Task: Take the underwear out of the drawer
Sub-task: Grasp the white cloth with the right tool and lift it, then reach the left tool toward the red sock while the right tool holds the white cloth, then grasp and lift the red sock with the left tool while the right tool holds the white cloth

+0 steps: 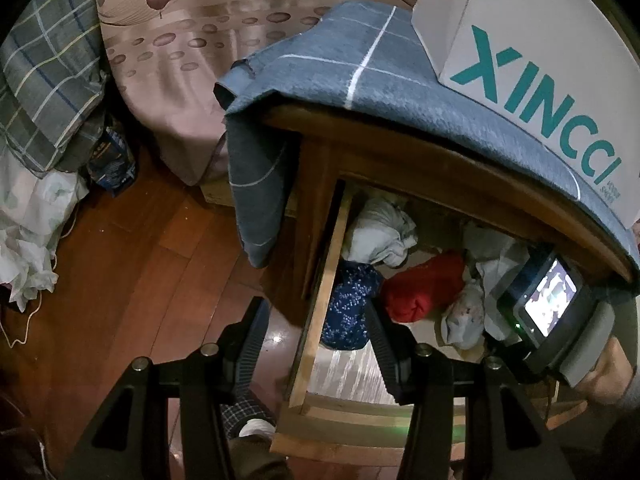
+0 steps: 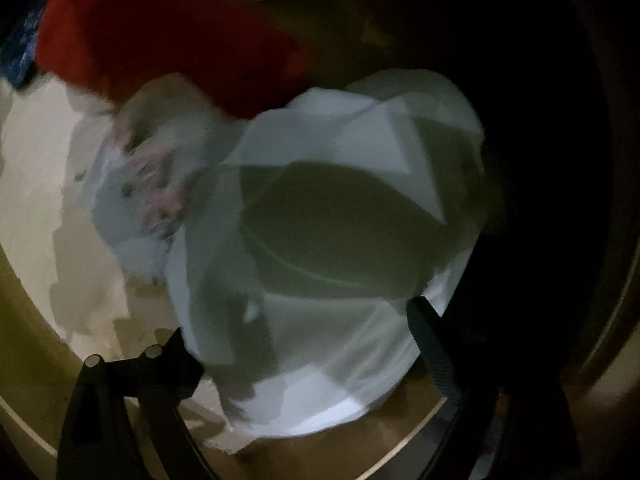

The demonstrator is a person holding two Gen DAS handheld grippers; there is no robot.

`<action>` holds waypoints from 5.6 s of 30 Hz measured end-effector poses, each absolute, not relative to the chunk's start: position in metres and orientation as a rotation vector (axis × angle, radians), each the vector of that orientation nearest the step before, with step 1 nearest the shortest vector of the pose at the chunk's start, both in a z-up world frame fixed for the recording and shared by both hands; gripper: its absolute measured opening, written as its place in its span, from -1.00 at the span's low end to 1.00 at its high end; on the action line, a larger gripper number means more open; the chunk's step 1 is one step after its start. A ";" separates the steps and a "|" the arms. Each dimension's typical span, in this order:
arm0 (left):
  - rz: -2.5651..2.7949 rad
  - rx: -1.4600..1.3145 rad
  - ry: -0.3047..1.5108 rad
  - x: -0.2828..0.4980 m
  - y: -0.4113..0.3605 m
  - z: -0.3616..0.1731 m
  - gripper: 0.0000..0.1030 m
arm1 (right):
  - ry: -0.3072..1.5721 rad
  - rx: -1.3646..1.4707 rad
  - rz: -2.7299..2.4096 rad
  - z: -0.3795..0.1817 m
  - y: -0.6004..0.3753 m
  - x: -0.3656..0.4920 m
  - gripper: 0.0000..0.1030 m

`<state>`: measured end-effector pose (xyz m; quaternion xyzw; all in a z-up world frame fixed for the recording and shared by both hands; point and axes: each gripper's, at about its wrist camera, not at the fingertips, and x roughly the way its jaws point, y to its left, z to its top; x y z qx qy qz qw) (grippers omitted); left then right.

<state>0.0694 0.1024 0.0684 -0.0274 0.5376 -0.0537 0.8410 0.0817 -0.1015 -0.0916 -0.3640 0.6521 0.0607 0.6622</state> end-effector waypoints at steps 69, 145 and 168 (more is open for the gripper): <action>-0.113 0.084 1.190 0.071 0.084 0.050 0.00 | 1.618 -0.467 0.103 -0.090 -0.120 0.059 -0.63; -0.546 1.102 1.127 0.105 -0.087 -0.089 -0.16 | 1.482 0.448 0.071 -0.020 -0.201 0.020 -0.65; -0.520 0.826 1.394 0.114 -0.063 -0.069 -0.39 | 1.485 0.452 0.049 -0.024 -0.200 0.023 -0.65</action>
